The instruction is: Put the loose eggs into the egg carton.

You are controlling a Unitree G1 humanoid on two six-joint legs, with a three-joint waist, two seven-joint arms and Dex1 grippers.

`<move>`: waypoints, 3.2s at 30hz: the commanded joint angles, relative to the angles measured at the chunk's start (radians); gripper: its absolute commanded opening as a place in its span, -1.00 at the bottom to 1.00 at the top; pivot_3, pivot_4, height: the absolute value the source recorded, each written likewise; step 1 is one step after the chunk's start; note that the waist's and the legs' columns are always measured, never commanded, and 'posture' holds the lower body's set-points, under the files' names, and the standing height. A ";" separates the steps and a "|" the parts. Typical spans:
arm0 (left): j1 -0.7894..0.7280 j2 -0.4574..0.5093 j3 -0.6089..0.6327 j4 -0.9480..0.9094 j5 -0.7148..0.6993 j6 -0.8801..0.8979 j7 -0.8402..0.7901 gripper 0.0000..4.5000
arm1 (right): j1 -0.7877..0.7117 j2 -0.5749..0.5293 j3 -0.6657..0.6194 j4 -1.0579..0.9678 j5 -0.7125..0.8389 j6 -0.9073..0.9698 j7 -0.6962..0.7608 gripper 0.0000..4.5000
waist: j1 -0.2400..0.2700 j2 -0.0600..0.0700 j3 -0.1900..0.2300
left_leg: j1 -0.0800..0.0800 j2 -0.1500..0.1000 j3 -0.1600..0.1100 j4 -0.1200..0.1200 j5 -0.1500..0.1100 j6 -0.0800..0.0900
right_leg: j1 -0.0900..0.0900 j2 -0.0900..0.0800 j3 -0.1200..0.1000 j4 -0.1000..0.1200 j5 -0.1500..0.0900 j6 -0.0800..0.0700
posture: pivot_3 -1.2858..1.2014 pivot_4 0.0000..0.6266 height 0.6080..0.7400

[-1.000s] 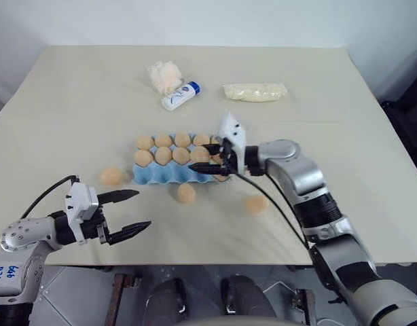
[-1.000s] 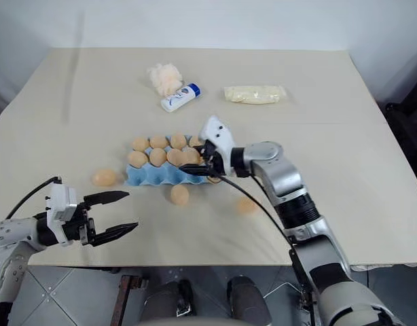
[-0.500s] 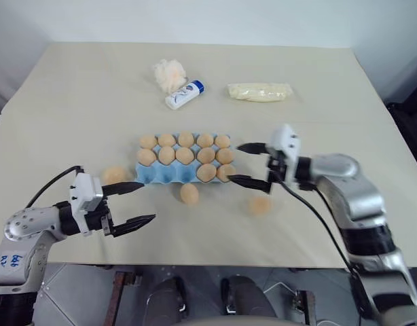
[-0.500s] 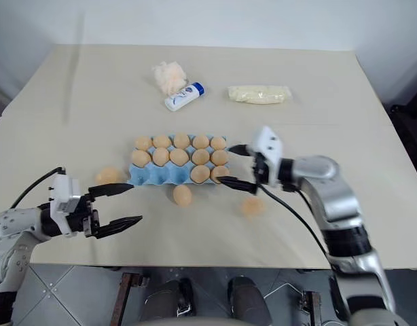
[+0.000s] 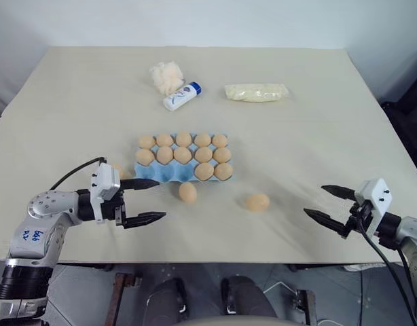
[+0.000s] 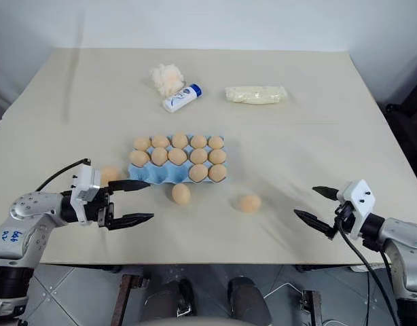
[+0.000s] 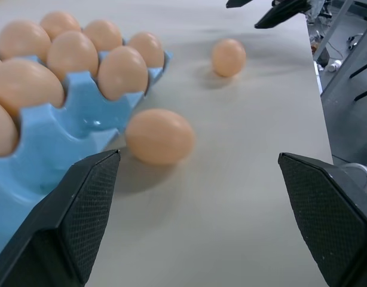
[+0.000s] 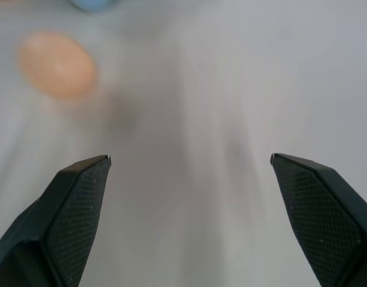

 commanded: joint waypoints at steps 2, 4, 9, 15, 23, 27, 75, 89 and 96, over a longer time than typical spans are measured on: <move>-0.008 -0.001 0.021 0.010 0.015 -0.051 -0.004 1.00 | -0.031 -0.010 0.093 -0.120 0.031 0.019 0.029 1.00 | -0.003 0.000 0.000 | 0.000 0.000 0.000 -0.001 0.000 0.000 | 0.000 0.000 0.000 0.000 0.000 0.000 | 0.03 -0.52 1.00; -0.002 -0.005 0.024 0.017 0.023 -0.070 -0.003 1.00 | -0.085 0.001 0.154 -0.117 0.020 0.034 0.021 1.00 | -0.005 0.000 0.000 | 0.000 0.000 0.000 -0.001 0.000 0.000 | 0.000 0.000 0.000 0.000 0.000 0.000 | 0.03 -0.52 1.00; 0.026 -0.011 0.024 -0.006 0.020 -0.088 -0.004 1.00 | -0.226 0.031 0.314 0.033 -0.072 -0.035 0.058 1.00 | -0.004 0.000 0.000 | 0.000 0.000 0.000 0.000 0.000 0.000 | -0.001 -0.001 -0.001 0.000 0.000 0.000 | 0.03 -0.52 1.00; 0.061 0.001 0.053 -0.025 0.013 -0.080 0.011 1.00 | -0.300 0.079 0.402 0.161 -0.110 -0.113 0.092 0.57 | 0.009 0.000 0.000 | -0.002 0.000 0.000 0.000 0.000 0.000 | -0.002 -0.001 -0.001 -0.001 0.000 0.000 | 0.03 -0.52 1.00; 0.166 0.004 0.142 -0.027 0.001 -0.093 0.035 1.00 | -0.388 0.143 0.441 0.059 -0.060 -0.033 0.079 -0.20 | 0.005 0.000 0.000 | -0.002 0.001 0.000 0.000 0.000 0.000 | -0.003 0.000 -0.001 0.001 0.000 0.000 | 0.03 -0.52 1.00; 0.242 0.003 0.177 -0.018 0.011 -0.112 0.034 1.00 | -0.516 0.240 0.510 0.025 -0.084 0.104 -0.011 -0.20 | -0.010 -0.001 0.001 | -0.001 0.001 0.000 0.000 -0.001 -0.001 | -0.003 -0.001 -0.001 0.003 0.000 0.000 | 0.03 -0.52 1.00; 0.205 -0.334 -0.151 -0.360 0.200 0.118 0.655 1.00 | -0.209 0.103 0.251 -0.121 0.035 -0.063 0.044 0.98 | 0.004 -0.006 0.002 | 0.001 -0.003 -0.003 0.002 0.001 0.004 | 0.003 -0.004 -0.001 0.001 0.003 0.002 | 0.03 -0.52 1.00; 0.080 -0.490 -0.251 -0.197 0.327 0.089 0.781 0.83 | -0.157 0.089 0.245 -0.199 0.064 -0.018 0.009 1.00 | 0.030 -0.006 0.002 | 0.002 -0.003 -0.003 0.000 0.000 0.004 | 0.006 -0.004 -0.002 -0.005 0.004 0.002 | 0.03 -0.52 1.00; 0.152 -0.446 -0.222 -0.248 0.298 0.078 0.721 0.03 | -0.152 0.093 0.253 -0.216 0.073 -0.002 -0.010 1.00 | 0.028 -0.006 0.002 | 0.002 -0.003 -0.003 0.000 0.000 0.004 | 0.007 -0.004 -0.002 -0.005 0.004 0.002 | 0.03 -0.52 1.00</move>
